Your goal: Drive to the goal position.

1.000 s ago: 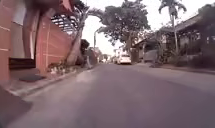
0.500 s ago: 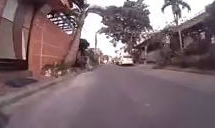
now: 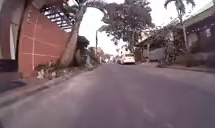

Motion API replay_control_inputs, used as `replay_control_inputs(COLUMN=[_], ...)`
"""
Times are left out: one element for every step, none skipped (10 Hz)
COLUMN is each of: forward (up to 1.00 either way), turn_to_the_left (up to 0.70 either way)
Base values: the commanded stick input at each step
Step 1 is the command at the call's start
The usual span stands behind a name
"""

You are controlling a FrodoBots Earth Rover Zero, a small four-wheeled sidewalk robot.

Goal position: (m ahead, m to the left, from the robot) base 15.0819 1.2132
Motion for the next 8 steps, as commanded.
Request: replay_control_inputs(forward=[1.00,1.00,1.00,1.00,1.00,1.00,1.00,1.00], turn_to_the_left=[0.00,0.00,0.00,0.00,0.00,0.00,0.00,0.00])
